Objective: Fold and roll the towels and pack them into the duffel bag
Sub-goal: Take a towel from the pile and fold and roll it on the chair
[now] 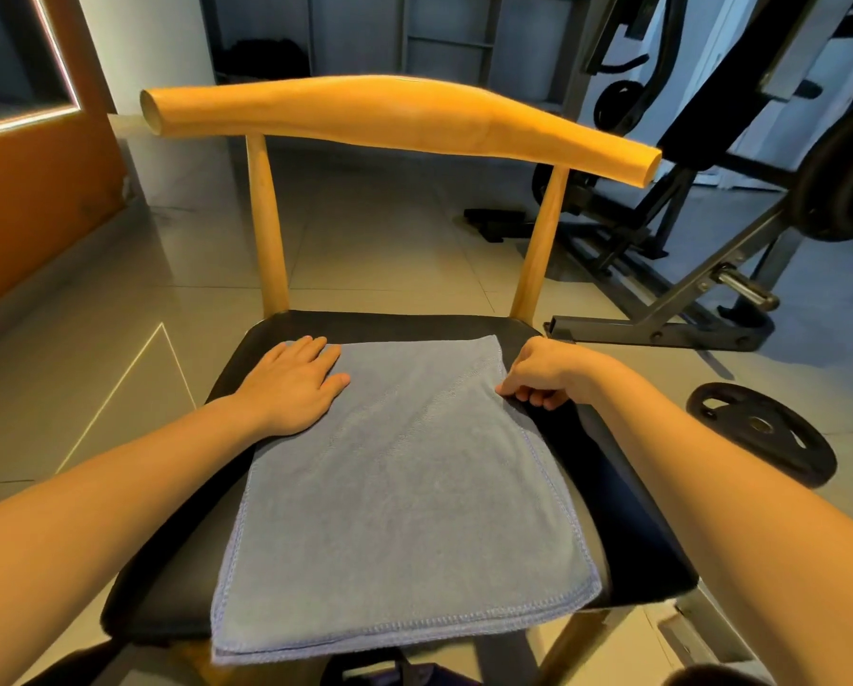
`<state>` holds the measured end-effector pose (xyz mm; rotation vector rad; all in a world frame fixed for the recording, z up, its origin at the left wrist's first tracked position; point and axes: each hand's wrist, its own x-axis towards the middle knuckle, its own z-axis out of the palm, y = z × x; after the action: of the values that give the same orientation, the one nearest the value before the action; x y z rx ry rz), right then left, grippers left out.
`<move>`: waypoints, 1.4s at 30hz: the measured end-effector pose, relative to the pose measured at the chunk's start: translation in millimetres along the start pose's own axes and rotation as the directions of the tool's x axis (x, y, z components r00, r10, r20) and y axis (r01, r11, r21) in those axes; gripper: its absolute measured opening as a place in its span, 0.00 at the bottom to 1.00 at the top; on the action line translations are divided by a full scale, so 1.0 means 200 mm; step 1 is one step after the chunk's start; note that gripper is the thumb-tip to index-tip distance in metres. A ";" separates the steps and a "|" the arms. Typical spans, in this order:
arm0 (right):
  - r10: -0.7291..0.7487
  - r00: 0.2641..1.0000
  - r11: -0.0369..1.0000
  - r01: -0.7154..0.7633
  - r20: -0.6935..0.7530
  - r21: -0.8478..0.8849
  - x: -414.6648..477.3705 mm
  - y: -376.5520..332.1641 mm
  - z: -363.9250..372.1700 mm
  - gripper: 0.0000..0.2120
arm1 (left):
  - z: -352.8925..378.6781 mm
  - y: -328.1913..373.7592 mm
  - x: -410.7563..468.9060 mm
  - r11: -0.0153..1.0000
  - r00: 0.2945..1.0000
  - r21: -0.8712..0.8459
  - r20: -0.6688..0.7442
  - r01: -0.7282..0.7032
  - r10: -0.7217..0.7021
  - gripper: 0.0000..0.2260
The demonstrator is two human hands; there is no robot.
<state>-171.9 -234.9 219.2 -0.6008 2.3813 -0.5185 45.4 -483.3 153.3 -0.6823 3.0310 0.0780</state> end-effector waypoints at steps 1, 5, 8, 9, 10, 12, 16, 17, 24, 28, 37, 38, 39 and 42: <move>0.011 1.000 1.000 -0.011 0.000 0.009 0.00 0.00 0.00 0.09 | 0.01 0.00 0.00 1.000 1.000 -0.003 -0.001 0.004 -0.004 0.29; 0.024 1.000 0.999 -0.024 0.008 0.040 -0.02 0.02 0.01 0.12 | 0.02 0.00 0.00 1.000 1.000 0.004 -0.021 -0.003 0.003 0.30; 0.032 0.999 0.999 -0.032 -0.001 -0.029 -0.04 0.00 0.03 0.16 | 0.03 0.00 0.00 1.000 1.000 0.004 -0.025 0.000 0.000 0.30; 0.042 0.999 0.997 -0.042 -0.009 -0.064 -0.05 -0.01 0.04 0.16 | 0.03 0.00 0.00 1.000 1.000 0.005 -0.025 0.001 -0.001 0.30; 0.055 0.998 0.994 -0.057 -0.014 -0.089 -0.06 -0.01 0.04 0.16 | 0.02 0.00 0.00 1.000 1.000 0.008 -0.024 0.002 -0.002 0.30; 0.085 0.996 0.991 -0.086 -0.015 -0.102 -0.08 -0.02 0.05 0.15 | 0.02 0.00 0.00 1.000 1.000 0.008 -0.022 0.003 -0.003 0.30; 0.096 0.995 0.992 -0.097 -0.011 -0.085 -0.10 0.00 0.06 0.16 | 0.03 0.00 0.00 1.000 1.000 -0.005 -0.018 0.010 -0.010 0.30; 0.105 0.994 0.993 -0.105 -0.002 -0.061 -0.11 0.01 0.05 0.16 | 0.03 0.00 0.00 1.000 1.000 -0.008 -0.016 0.008 -0.009 0.30; 0.172 0.985 0.984 -0.173 -0.014 -0.034 -0.13 0.08 -0.04 0.14 | 0.01 0.01 -0.01 0.998 0.999 -0.057 -0.004 0.035 -0.035 0.29; -0.039 0.976 0.998 0.050 -0.215 0.042 -0.01 0.02 -0.02 0.13 | -0.08 -0.07 0.00 0.976 0.979 -0.195 -0.159 0.099 -0.131 0.22; -0.084 0.972 0.986 0.113 -0.220 0.124 0.23 -0.10 -0.01 0.11 | -0.23 -0.20 0.11 0.623 0.911 -0.681 0.174 0.386 -0.375 0.04; -0.074 0.977 0.982 0.106 -0.202 0.154 0.25 -0.11 -0.03 0.09 | -0.25 -0.21 0.12 0.585 0.899 -0.702 0.197 0.407 -0.390 0.04; -0.063 0.980 0.975 0.100 -0.187 0.196 0.26 -0.10 -0.05 0.09 | -0.26 -0.23 0.13 0.560 0.893 -0.713 0.217 0.421 -0.395 0.04; -0.031 0.984 0.952 0.082 -0.175 0.294 0.28 -0.08 -0.10 0.06 | -0.28 -0.27 0.14 0.545 0.882 -0.711 0.241 0.445 -0.405 0.04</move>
<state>-219.2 -273.1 215.1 -0.5040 2.3791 -0.9718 43.2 -547.3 205.8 -1.4084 2.5665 1.3724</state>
